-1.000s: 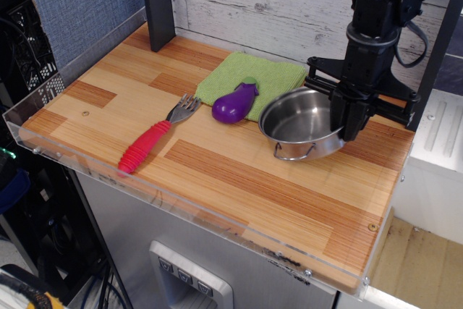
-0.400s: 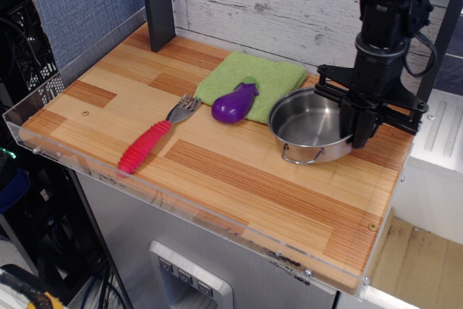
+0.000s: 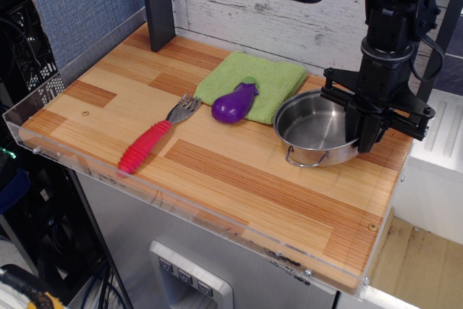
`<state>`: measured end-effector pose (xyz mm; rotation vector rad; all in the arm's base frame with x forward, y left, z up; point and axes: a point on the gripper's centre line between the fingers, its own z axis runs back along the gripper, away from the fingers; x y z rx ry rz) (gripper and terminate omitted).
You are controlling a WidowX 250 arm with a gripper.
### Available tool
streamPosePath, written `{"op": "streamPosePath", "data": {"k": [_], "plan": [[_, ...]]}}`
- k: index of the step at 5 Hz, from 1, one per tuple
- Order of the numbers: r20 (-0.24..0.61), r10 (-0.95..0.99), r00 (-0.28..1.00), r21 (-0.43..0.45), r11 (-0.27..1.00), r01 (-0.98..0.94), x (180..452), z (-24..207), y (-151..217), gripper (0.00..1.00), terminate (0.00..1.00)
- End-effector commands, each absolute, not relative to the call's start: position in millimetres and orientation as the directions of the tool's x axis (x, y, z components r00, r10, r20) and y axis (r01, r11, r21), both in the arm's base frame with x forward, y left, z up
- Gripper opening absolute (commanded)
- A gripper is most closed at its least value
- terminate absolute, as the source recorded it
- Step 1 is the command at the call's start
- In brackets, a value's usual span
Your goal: Move the metal pot to the right side of the table.
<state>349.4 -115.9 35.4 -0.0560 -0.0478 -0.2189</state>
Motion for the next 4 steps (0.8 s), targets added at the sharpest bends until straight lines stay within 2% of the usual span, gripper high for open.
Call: {"op": "streamPosePath", "data": {"k": [1, 2, 3, 4], "plan": [[0.120, -0.252, 0.960, -0.091, 0.960, 0.264, 346.7, 62.4, -113.4, 1.00, 0.00], [0.172, -0.265, 0.949, -0.115, 0.951, 0.286, 345.8, 79.9, -111.4, 1.00, 0.00], [0.267, -0.224, 0.937, -0.101, 0.961, 0.258, 338.1, 121.6, -98.0, 1.00, 0.00], [0.322, -0.116, 0.939, -0.067, 0.987, 0.145, 322.7, 164.0, -73.0, 1.00, 0.00]]}}
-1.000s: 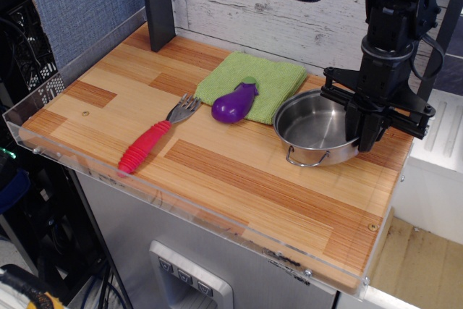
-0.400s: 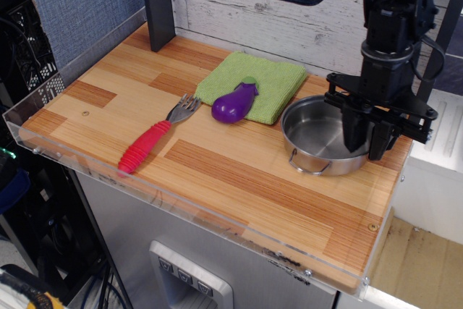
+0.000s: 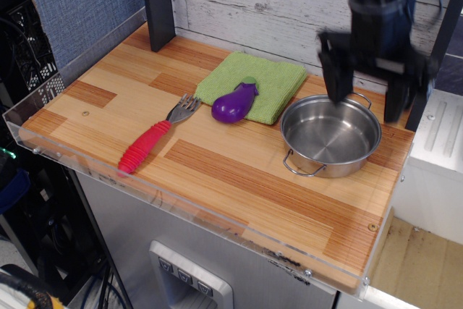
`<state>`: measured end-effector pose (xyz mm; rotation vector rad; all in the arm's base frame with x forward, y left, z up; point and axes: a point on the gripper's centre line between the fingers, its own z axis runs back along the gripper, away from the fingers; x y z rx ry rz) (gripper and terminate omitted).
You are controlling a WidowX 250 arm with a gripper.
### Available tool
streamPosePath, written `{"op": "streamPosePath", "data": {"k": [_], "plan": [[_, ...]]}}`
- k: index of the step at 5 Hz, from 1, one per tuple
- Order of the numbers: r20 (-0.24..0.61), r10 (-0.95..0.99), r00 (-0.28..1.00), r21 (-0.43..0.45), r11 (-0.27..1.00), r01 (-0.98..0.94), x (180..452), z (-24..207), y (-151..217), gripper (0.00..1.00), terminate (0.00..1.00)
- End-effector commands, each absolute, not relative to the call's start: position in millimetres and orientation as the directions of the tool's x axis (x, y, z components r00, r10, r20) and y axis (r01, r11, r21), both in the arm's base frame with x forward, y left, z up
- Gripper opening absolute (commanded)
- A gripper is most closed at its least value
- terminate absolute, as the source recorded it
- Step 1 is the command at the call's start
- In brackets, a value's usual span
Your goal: Move the metal pot to the right side of the table.
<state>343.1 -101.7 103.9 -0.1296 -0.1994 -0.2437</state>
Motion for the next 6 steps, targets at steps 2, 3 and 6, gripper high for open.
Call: {"op": "streamPosePath", "data": {"k": [2, 3, 6], "plan": [[0.313, 0.069, 0.947, -0.040, 0.997, -0.060, 312.1, 175.9, 7.5, 1.00, 0.00], [0.276, 0.083, 0.958, -0.045, 0.996, -0.073, 318.1, 167.5, 24.2, 1.00, 0.00], [0.176, -0.001, 0.984, -0.020, 1.000, 0.004, 319.2, 154.2, 31.0, 1.00, 0.00]]}}
